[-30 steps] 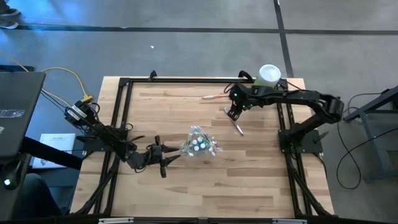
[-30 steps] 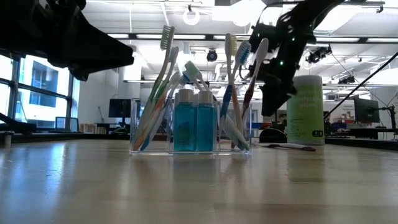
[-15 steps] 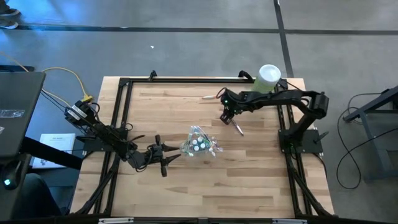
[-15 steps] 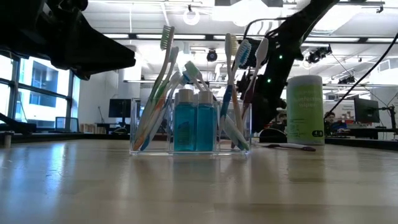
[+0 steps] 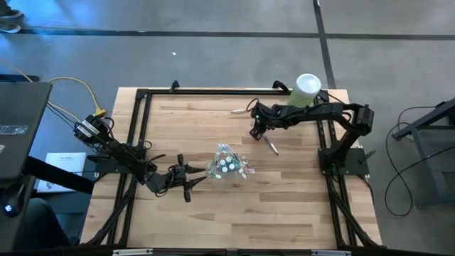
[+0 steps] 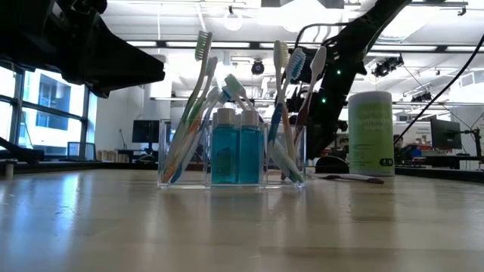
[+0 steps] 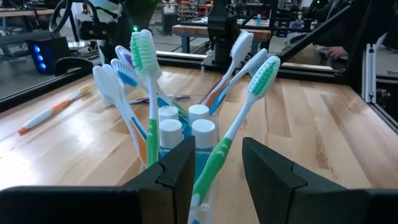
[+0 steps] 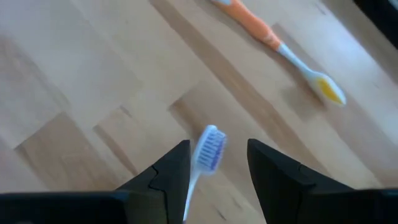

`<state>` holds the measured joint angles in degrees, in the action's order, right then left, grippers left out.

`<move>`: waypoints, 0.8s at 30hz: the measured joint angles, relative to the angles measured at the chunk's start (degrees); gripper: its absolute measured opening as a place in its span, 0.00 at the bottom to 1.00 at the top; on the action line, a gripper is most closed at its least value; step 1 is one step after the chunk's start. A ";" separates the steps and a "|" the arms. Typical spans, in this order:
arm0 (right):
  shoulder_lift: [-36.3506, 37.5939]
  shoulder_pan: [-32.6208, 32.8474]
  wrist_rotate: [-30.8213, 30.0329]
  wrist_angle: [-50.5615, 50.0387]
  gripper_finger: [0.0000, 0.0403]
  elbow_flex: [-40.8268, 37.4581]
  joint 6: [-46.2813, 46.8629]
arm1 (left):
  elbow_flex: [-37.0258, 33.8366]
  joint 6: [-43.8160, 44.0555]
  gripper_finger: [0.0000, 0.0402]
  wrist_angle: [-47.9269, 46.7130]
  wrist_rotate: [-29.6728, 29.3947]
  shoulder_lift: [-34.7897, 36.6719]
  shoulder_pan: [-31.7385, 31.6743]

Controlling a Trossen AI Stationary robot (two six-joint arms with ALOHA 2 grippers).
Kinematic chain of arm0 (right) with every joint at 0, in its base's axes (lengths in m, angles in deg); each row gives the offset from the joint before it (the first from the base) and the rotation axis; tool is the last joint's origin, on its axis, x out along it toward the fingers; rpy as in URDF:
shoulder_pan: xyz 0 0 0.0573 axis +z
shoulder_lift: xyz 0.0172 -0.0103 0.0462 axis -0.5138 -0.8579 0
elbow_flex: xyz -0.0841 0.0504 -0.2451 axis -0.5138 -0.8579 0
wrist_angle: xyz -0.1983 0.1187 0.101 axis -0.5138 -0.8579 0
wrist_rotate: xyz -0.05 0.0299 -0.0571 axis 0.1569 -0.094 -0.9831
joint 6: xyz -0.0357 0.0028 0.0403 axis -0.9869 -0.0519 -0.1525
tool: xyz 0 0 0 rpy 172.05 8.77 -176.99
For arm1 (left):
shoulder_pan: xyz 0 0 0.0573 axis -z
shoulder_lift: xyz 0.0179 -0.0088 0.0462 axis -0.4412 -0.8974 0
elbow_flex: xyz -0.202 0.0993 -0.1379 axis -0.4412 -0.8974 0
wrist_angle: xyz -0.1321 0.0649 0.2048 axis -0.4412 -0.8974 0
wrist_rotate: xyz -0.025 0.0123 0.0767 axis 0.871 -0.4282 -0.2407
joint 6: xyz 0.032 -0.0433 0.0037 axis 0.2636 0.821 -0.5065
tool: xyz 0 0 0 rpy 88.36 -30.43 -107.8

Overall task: Pick & Place toothbrushing station
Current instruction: Put the purple toothbrush into the right side of the transparent organizer

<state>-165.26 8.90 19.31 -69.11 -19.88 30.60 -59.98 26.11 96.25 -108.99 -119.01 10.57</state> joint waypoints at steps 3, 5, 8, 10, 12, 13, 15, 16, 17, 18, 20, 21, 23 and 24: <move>0.00 0.17 -0.96 0.03 0.37 0.00 0.09 | 0.00 0.41 0.32 0.00 -0.01 0.00 0.00; 0.00 0.28 -0.90 0.02 0.37 0.00 0.09 | 0.00 0.43 0.32 0.00 -0.01 0.00 0.00; -0.77 0.39 -0.84 0.48 0.37 0.00 0.10 | 0.00 0.45 0.32 0.00 -0.02 0.00 0.00; -1.80 0.41 -0.88 0.42 0.37 0.00 0.10 | 0.00 0.49 0.32 -0.01 -0.03 0.00 0.00; -3.26 0.73 -0.79 0.92 0.37 0.00 0.10 | 0.00 0.50 0.32 -0.31 0.22 0.00 0.00; -4.05 0.85 -0.96 0.97 0.37 0.00 0.07 | 0.00 0.50 0.32 -0.48 0.61 0.00 0.00; -5.91 1.05 -1.74 1.05 0.37 0.02 0.05 | 0.00 0.48 0.32 -0.49 1.22 0.00 0.00; -6.49 1.11 -2.46 1.38 0.37 0.17 -0.13 | 0.00 0.50 0.32 -0.52 1.30 0.00 0.00; -7.11 1.11 -2.78 1.61 0.37 0.20 0.00 | 0.00 0.50 0.32 -0.51 1.30 0.00 0.00; -7.68 1.11 -2.72 1.60 0.37 0.31 -0.11 | 0.00 0.49 0.32 -0.47 1.30 0.00 0.00; -8.44 1.10 -2.92 1.82 0.37 0.31 -0.59 | 0.00 0.50 0.32 -0.48 1.61 0.00 0.00; -8.53 1.11 -3.18 1.83 0.37 0.31 -0.98 | 0.00 0.49 0.32 -0.48 1.79 0.00 0.00; -8.59 1.13 -3.45 1.84 0.35 0.28 -1.81 | 0.00 0.48 0.32 -0.45 2.26 0.00 0.00; -8.59 1.14 -3.53 1.83 0.33 0.28 -1.95 | 0.00 0.48 0.32 -0.45 2.32 0.00 0.00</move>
<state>-173.85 10.04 15.78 -67.28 -19.60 28.66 -59.98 26.59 95.79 -106.67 -119.01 10.57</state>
